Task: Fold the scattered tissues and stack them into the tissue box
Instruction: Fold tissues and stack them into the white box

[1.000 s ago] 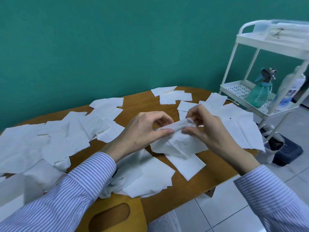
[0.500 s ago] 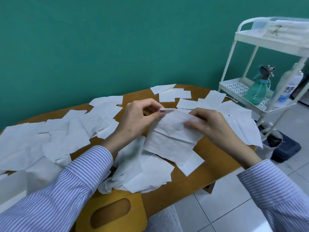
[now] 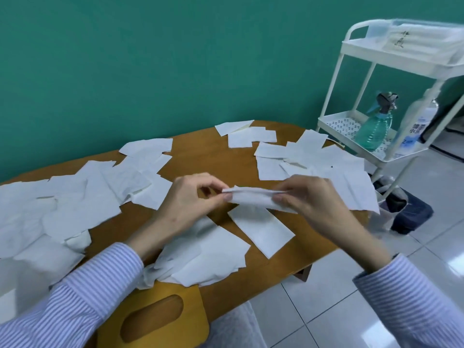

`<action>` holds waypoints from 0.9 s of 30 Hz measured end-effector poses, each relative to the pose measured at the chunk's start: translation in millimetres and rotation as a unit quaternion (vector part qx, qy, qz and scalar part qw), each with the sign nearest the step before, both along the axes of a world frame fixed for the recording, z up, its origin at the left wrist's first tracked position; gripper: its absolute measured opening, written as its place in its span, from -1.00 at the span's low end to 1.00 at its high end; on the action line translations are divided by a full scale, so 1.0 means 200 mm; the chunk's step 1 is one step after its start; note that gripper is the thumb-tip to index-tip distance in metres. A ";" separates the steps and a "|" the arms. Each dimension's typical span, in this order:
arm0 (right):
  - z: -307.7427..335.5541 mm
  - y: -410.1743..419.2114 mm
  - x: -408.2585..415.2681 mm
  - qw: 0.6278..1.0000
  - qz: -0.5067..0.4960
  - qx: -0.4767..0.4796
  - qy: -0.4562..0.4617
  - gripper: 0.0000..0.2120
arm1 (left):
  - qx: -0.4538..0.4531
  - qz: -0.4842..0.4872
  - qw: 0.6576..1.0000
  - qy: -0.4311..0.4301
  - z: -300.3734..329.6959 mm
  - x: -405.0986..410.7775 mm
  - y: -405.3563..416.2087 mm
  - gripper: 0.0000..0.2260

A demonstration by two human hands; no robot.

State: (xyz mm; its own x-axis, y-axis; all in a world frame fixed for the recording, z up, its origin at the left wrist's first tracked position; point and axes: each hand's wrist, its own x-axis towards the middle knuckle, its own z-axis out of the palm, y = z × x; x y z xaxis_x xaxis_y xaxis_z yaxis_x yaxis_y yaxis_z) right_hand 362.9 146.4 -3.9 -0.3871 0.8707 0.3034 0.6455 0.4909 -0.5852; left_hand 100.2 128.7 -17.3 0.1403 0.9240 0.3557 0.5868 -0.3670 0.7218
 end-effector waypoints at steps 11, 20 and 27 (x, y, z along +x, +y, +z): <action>-0.38 -0.15 0.03 0.994 0.002 -0.104 0.022 -0.92 | -0.142 -0.022 0.989 0.016 -0.23 -0.08 -0.13 -0.98; -0.37 0.01 0.00 0.994 -0.057 -0.095 0.003 -0.84 | -0.102 0.024 0.990 0.091 -0.24 -0.01 0.14 -0.97; -0.49 -0.15 0.01 0.996 -0.007 0.031 -0.087 -0.76 | -0.019 -0.087 0.969 0.230 -0.32 -0.04 0.04 -0.81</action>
